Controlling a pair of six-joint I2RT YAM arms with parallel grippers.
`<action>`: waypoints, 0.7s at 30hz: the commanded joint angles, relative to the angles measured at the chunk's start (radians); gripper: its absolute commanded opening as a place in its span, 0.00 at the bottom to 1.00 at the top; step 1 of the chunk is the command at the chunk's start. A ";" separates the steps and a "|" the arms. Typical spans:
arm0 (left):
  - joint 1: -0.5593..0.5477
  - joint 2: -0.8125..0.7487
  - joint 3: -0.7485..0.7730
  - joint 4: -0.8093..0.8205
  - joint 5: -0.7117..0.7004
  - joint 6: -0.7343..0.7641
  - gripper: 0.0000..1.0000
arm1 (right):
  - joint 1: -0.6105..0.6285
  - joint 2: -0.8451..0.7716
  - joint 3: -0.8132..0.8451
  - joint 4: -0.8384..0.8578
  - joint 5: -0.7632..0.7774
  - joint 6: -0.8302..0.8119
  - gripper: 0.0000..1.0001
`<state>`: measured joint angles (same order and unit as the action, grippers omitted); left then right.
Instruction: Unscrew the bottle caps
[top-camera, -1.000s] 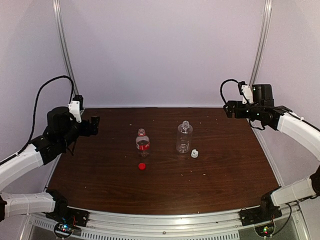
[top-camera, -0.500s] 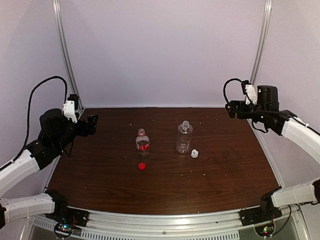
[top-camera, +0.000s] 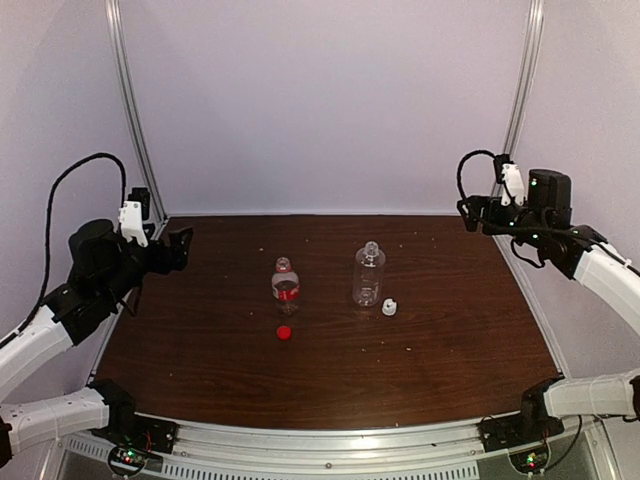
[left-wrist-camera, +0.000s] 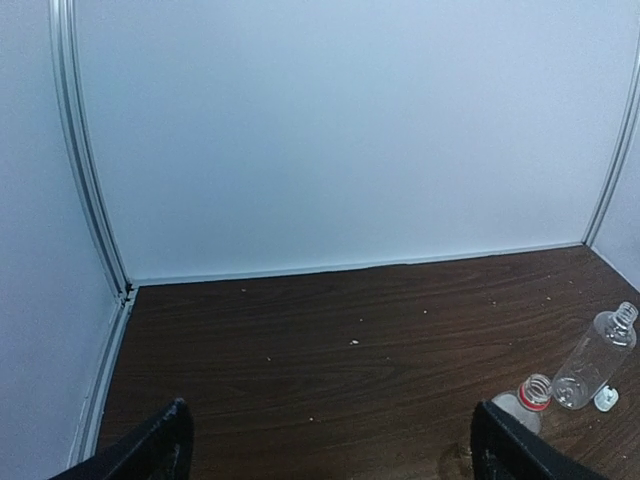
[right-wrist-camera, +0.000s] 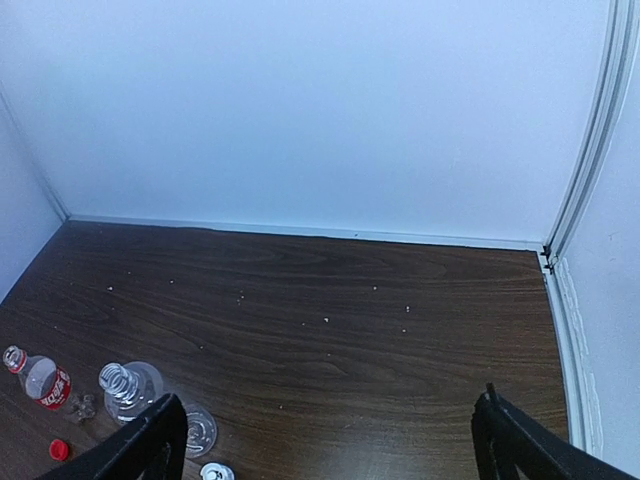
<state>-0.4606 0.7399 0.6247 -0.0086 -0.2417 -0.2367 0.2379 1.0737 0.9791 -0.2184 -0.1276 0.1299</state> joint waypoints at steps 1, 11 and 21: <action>0.008 0.005 0.006 0.058 0.036 -0.002 0.98 | -0.006 -0.047 -0.050 0.055 -0.029 0.017 1.00; 0.008 -0.049 -0.039 0.090 0.014 0.014 0.98 | -0.004 -0.166 -0.191 0.084 -0.001 0.037 1.00; 0.008 -0.063 -0.047 0.089 0.034 0.010 0.98 | -0.005 -0.218 -0.217 0.078 -0.014 0.032 1.00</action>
<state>-0.4606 0.6968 0.5926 0.0292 -0.2199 -0.2363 0.2379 0.8619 0.7727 -0.1589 -0.1417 0.1608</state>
